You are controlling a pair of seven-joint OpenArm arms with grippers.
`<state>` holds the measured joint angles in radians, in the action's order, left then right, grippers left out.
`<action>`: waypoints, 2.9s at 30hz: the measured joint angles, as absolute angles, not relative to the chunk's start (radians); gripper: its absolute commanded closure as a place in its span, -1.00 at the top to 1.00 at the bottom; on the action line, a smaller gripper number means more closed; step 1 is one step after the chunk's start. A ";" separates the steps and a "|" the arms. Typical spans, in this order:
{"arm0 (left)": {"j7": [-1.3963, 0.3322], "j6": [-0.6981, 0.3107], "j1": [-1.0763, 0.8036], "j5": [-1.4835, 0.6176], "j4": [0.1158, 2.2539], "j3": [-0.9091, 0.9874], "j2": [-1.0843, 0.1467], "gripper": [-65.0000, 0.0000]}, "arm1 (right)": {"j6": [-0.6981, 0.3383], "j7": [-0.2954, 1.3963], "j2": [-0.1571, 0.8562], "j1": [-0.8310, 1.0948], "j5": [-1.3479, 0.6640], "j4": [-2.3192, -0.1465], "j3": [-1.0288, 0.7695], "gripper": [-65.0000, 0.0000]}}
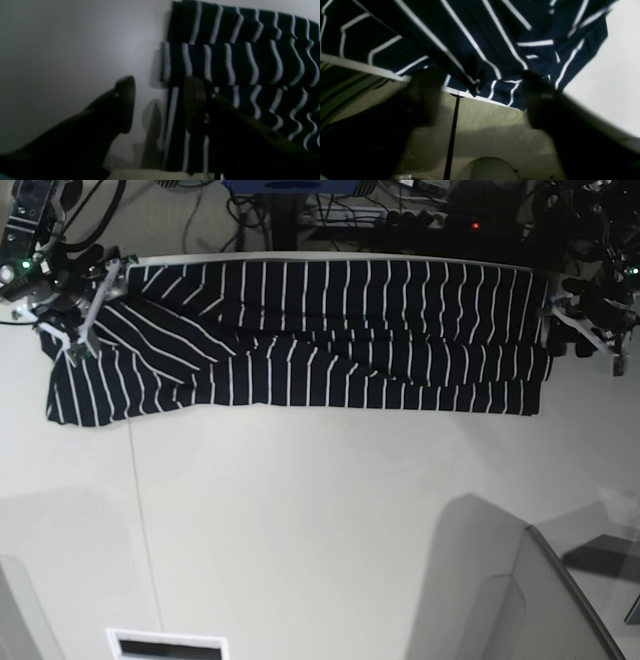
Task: Layout the t-shirt on the table in an organized manner, then fold the t-shirt properly
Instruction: 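Grasp both shirt ends and pull the strip straight with both grippers, then grasp the strip end with the left gripper and fold it toward the middle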
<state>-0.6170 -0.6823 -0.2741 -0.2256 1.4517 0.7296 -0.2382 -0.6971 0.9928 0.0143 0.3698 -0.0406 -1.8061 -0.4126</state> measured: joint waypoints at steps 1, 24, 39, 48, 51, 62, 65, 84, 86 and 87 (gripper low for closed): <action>-0.617 -0.682 -0.274 -0.226 1.452 0.721 -0.236 -0.07 | -0.697 0.993 0.014 0.370 -0.041 -1.807 -0.413 0.63; -0.503 -0.689 -0.152 -0.368 1.064 0.720 -0.280 0.98 | -0.697 0.874 -0.011 0.377 -0.041 -1.895 -0.571 0.63; -0.351 -0.707 -0.092 -0.416 0.918 0.546 -0.283 -0.18 | -0.698 0.874 -0.012 0.378 -0.041 -1.895 -0.567 0.63; -0.409 -0.715 -0.094 -0.390 0.913 0.649 -0.284 -1.00 | -0.697 0.875 -0.011 0.378 -0.041 -1.895 -0.569 0.63; -0.429 -0.711 -0.098 -0.366 0.911 0.669 -0.331 -1.00 | -0.698 0.875 -0.012 0.377 -0.041 -1.895 -0.568 0.63; -0.411 -0.626 -0.262 -0.364 1.280 0.702 -0.371 -1.00 | -0.697 0.882 -0.012 0.378 -0.042 -1.895 -0.568 0.63; -0.424 -0.537 -0.329 -0.353 1.446 0.697 -0.286 -1.00 | -0.698 0.881 -0.015 0.376 -0.042 -1.895 -0.567 0.63; -0.417 -0.138 -0.436 -0.367 1.695 0.244 -0.081 -1.00 | -0.698 0.882 -0.014 0.372 -0.041 -1.895 -0.565 0.63; -0.414 -0.130 -0.435 -0.367 1.695 0.184 -0.081 -1.00 | -0.697 0.882 -0.014 0.372 -0.041 -1.895 -0.565 0.63; -0.414 -0.130 -0.434 -0.368 1.695 0.160 -0.081 -1.00 | -0.698 0.882 -0.014 0.372 -0.041 -1.895 -0.565 0.63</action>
